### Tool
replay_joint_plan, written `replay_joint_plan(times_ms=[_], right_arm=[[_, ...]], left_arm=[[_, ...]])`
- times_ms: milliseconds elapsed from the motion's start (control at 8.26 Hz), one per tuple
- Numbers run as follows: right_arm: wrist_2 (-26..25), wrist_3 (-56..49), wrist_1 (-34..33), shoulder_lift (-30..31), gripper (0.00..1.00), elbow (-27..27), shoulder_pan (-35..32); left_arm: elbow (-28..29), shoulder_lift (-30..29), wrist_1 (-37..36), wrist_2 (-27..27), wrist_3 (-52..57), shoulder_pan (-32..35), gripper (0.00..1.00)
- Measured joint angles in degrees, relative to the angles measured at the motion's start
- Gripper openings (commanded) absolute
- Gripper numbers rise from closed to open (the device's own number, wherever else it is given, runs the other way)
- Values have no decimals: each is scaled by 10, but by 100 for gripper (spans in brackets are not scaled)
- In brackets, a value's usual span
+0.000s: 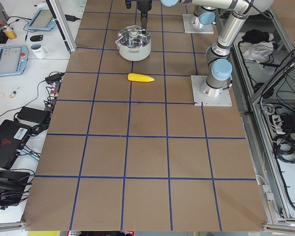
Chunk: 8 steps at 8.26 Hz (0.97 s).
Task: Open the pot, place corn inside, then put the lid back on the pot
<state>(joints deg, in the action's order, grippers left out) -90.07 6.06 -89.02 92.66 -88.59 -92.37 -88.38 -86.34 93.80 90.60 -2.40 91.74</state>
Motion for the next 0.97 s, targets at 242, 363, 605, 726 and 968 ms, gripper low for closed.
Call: replay_joint_plan(times_ms=[242,363,605,726,968], right_arm=[[0,1,-2,-1,100,0,0],[1,1,-4,-3,100,0,0],[6,8,-19,-22,100,4,-4],[18,29,-38,-44,100,15,-20],[29,92,-75,-117,100,69,-89]], left_arm=[[-1,0,-1,-1,1,0,100],[-1,0,-2,-1,4,0,100],[-5,-5,-10,0,12,0,100],[-12,-9,-24,1,20,-3,100],[-53,-29,-80,1,43,-10,100]])
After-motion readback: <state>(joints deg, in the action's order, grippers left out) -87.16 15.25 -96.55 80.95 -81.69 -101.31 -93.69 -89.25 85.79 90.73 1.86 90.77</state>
